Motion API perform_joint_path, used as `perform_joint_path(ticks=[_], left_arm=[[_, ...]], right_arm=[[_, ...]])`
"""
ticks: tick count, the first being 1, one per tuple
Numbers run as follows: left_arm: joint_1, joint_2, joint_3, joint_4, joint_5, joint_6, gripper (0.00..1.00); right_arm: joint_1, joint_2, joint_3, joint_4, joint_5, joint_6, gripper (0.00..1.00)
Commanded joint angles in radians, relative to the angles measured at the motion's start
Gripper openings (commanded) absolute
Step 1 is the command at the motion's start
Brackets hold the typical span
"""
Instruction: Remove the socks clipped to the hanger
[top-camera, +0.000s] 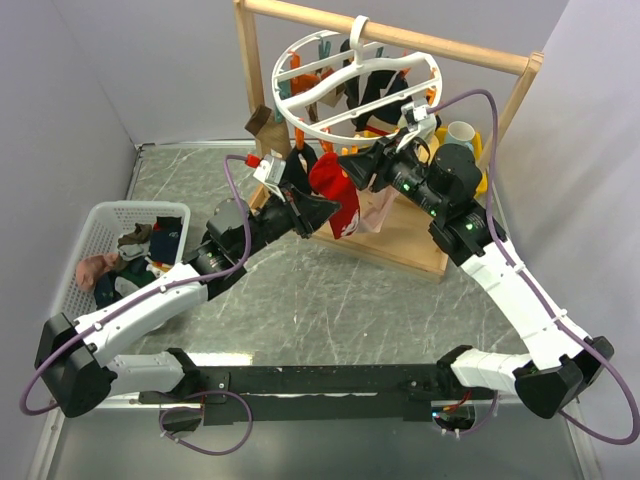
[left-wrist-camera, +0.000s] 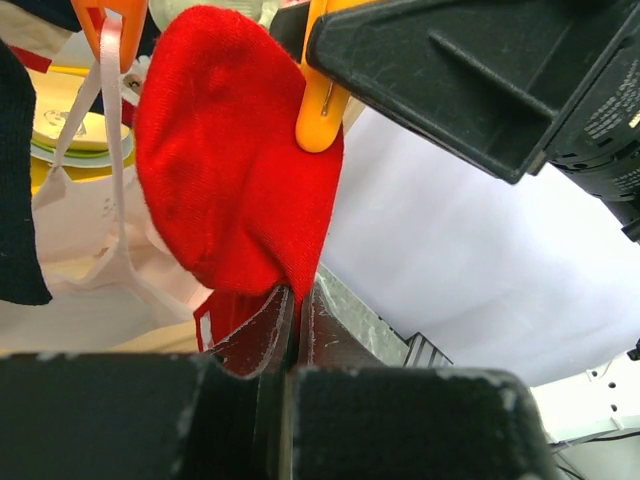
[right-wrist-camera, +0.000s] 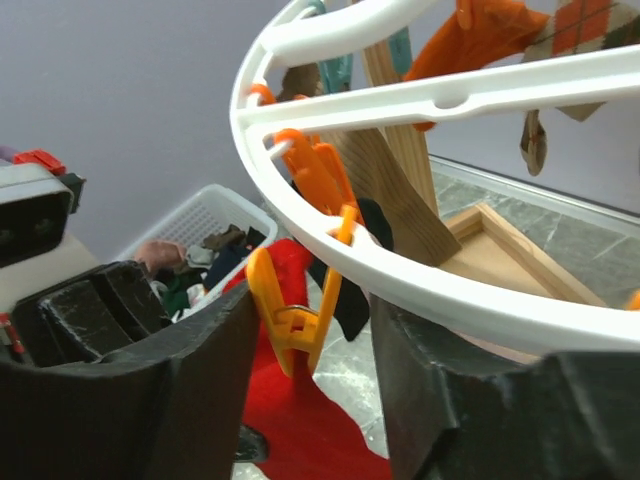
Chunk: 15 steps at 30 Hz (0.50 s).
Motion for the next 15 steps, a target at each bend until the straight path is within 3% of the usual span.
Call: perform_joint_path(ticks=[1, 10, 15], left_arm=[[-0.001, -0.027, 0.0, 0.028, 0.011, 0.003, 0.01], [0.0, -0.023, -0.032, 0.022, 0.015, -0.018, 0.01], [-0.001, -0.035, -0.081, 0.017, 0.011, -0.041, 0.01]], right_arm=[[0.01, 0.001, 0.048, 0.095, 0.016, 0.009, 0.44], [0.013, -0.035, 0.007, 0.118, 0.036, 0.03, 0.26], [0.014, -0.041, -0.006, 0.12, 0.052, 0.03, 0.27]])
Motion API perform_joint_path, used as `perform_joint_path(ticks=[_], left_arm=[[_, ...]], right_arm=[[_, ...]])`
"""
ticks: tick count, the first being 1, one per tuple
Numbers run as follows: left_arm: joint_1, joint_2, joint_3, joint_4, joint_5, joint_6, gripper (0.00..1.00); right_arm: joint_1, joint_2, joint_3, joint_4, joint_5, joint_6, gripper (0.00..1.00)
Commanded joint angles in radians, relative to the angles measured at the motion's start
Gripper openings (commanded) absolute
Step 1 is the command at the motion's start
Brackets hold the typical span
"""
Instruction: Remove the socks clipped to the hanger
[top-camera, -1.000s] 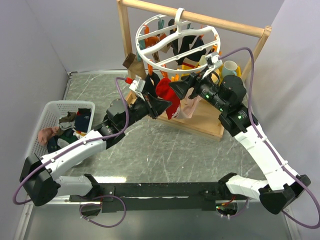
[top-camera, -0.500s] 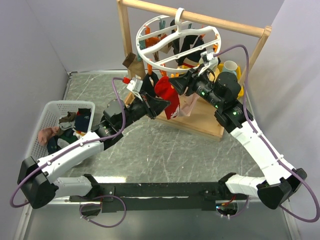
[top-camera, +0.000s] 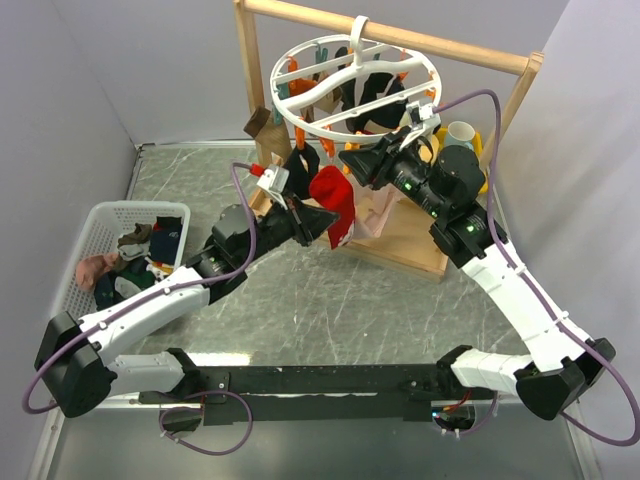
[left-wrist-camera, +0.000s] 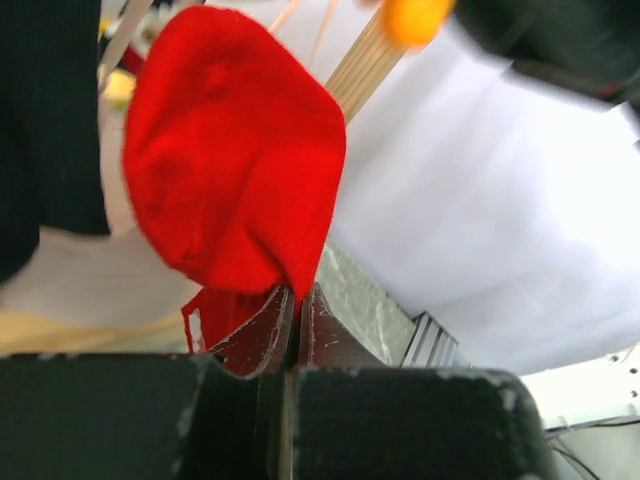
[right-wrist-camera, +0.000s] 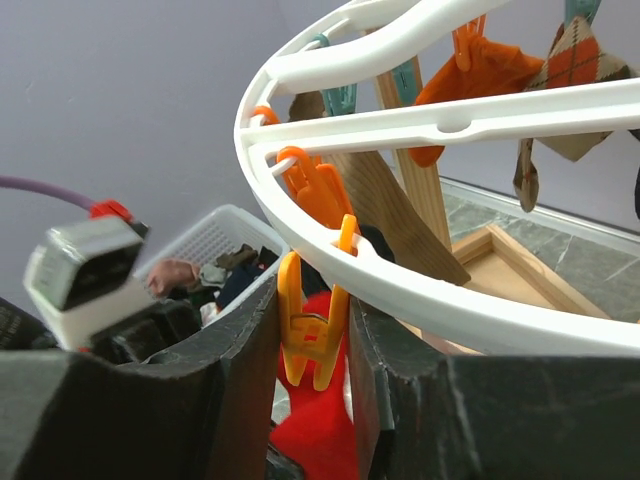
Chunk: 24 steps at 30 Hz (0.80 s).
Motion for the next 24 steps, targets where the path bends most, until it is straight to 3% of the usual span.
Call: perform_joint_path(ticks=[1, 5, 8, 12, 15, 24], left_arm=[[-0.001, -0.038, -0.033, 0.009, 0.011, -0.026, 0.01], [-0.001, -0.127, -0.051, -0.118, -0.029, 0.006, 0.01], [-0.001, -0.22, -0.053, -0.283, -0.139, 0.037, 0.01], [0.003, -0.307, -0.03, -0.5, -0.236, 0.048, 0.01], [0.006, -0.359, -0.036, -0.621, -0.279, 0.023, 0.01], [0.043, -0.549, -0.165, -0.753, -0.417, -0.096, 0.01]], right_arm=[[0.006, -0.035, -0.002, 0.066, 0.043, 0.005, 0.27], [0.006, -0.046, -0.006, 0.042, 0.066, -0.013, 0.32], [0.006, -0.069, -0.034, 0.038, 0.09, -0.027, 0.51], [0.006, -0.103, -0.078, 0.029, 0.109, -0.035, 0.82], [0.006, -0.123, -0.094, 0.019, 0.117, -0.043, 0.92], [0.006, -0.198, -0.112, -0.066, 0.159, -0.067, 0.98]])
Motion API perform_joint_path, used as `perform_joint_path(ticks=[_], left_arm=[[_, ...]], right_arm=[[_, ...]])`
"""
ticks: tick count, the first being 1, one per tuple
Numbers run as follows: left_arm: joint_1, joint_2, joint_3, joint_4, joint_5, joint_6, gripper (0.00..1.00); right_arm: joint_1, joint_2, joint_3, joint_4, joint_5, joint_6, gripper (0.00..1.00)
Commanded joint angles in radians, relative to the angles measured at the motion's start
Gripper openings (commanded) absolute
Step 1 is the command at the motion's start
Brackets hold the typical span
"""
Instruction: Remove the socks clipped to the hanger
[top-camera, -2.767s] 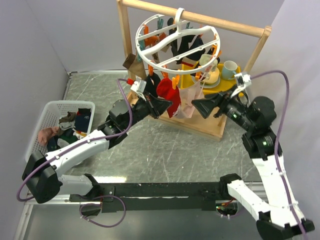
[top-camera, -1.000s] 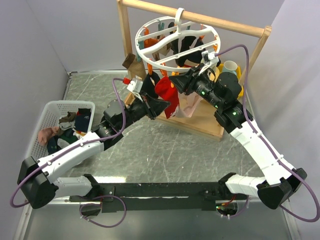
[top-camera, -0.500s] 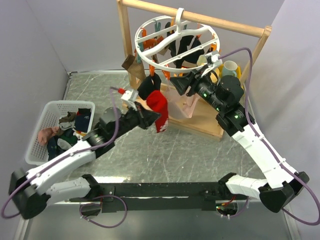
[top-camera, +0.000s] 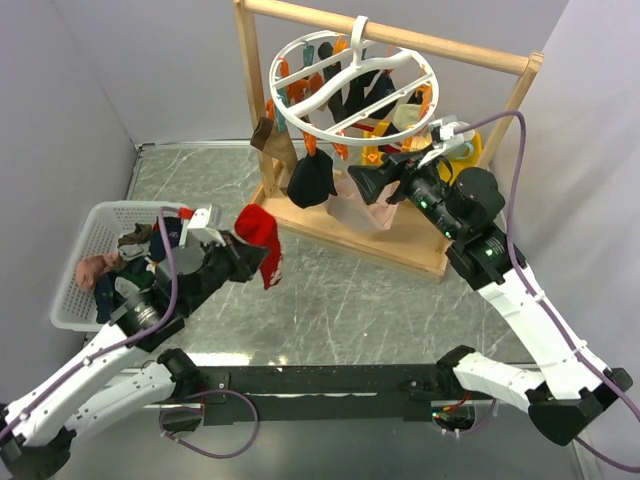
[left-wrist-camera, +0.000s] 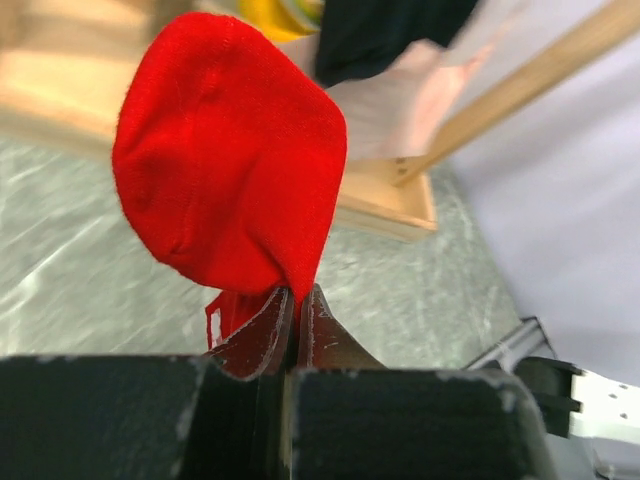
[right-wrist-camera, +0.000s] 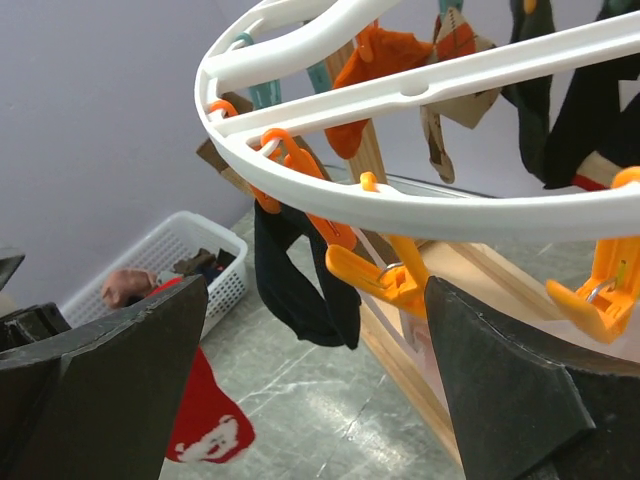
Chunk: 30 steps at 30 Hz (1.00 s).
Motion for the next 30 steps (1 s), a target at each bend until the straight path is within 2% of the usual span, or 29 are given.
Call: perform_joint_path(ticks=[1, 5, 9, 15, 20, 25, 30], left_arm=[[0.051, -0.049, -0.039, -0.098, -0.08, -0.062, 0.01], [0.14, -0.023, -0.048, -0.133, -0.019, -0.068, 0.01], [0.26, -0.015, -0.049, -0.191, -0.014, -0.171, 0.01], [0.404, -0.033, 0.007, -0.244, -0.012, -0.14, 0.01], [0.47, 0.02, 0.064, -0.317, -0.164, -0.085, 0.01], [0.524, 0.04, 0.079, -0.319, -0.235, -0.144, 0.01], [0.546, 0.072, 0.095, -0.31, -0.4, -0.152, 0.01]], right_arm=[[0.002, -0.063, -0.014, -0.027, 0.044, -0.02, 0.98], [0.003, -0.106, -0.023, -0.103, 0.056, -0.017, 0.98], [0.003, -0.187, -0.068, -0.171, 0.081, -0.014, 0.98], [0.003, -0.336, -0.194, -0.273, 0.114, 0.005, 0.99], [0.002, -0.428, -0.292, -0.332, 0.136, 0.008, 1.0], [0.001, -0.479, -0.338, -0.382, 0.128, 0.029, 1.0], [0.003, -0.514, -0.393, -0.402, 0.078, 0.063, 1.0]])
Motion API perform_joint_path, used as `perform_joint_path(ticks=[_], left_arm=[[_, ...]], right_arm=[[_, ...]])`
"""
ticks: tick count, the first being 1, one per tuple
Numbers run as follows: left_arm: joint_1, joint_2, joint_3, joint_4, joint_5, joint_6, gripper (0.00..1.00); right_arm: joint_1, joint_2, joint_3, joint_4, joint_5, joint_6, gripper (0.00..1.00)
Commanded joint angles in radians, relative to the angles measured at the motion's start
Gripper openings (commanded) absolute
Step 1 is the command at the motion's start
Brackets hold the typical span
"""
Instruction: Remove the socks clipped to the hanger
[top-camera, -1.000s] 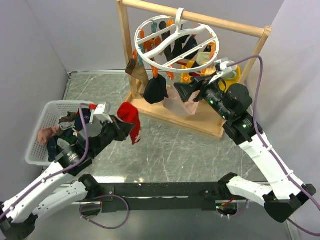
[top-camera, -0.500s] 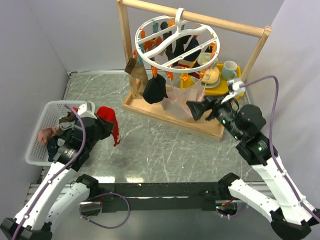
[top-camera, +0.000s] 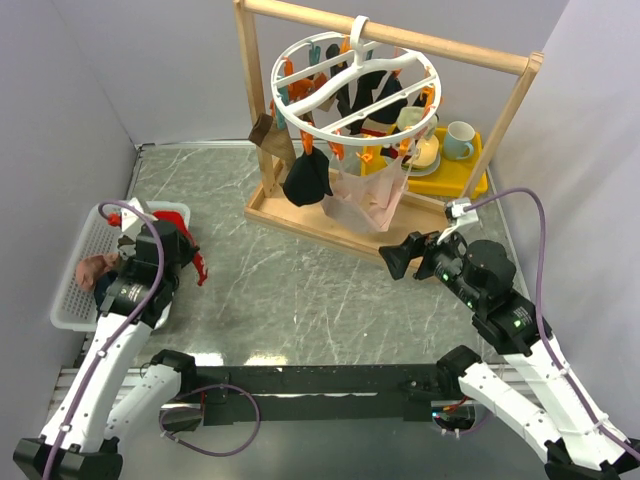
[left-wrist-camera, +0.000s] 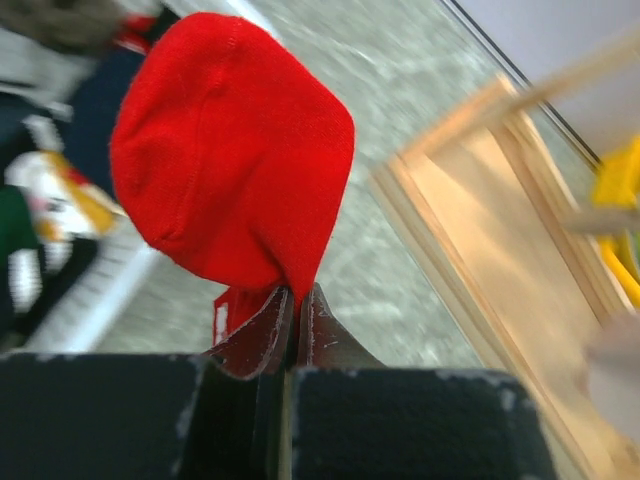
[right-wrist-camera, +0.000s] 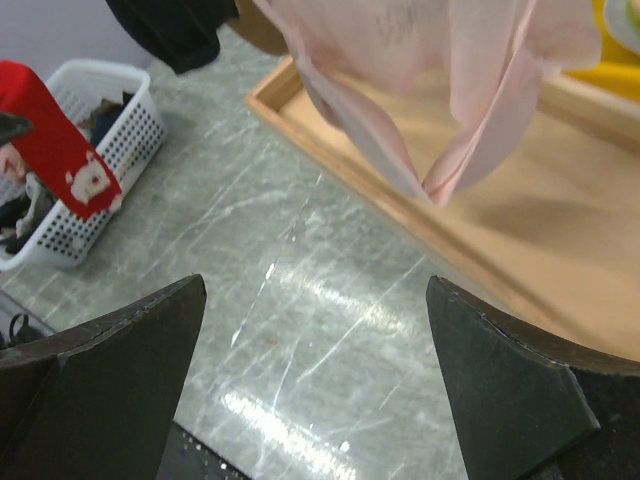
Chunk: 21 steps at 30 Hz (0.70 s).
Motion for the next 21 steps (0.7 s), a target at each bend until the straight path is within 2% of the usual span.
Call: perform_joint_path(ticks=[1, 6, 9, 16, 21], left_arm=[[0.025, 0.043, 0.058, -0.006, -0.179, -0.029, 0.01], [0.061, 0.096, 0.067, 0.007, -0.218, -0.041, 0.01], [0.12, 0.122, 0.061, 0.029, -0.239, -0.035, 0.01], [0.34, 0.215, 0.128, -0.012, -0.215, -0.018, 0.01], [0.429, 0.231, 0.196, 0.024, -0.241, 0.052, 0.01]], right_arm=[[0.003, -0.066, -0.025, -0.02, -0.045, 0.039, 1.0], [0.002, -0.08, -0.039, -0.067, -0.044, 0.036, 1.0], [0.002, -0.093, -0.044, -0.083, -0.027, 0.027, 1.0], [0.003, -0.126, -0.069, -0.061, -0.044, 0.023, 1.0], [0.003, -0.115, -0.058, -0.073, -0.044, 0.021, 1.0]])
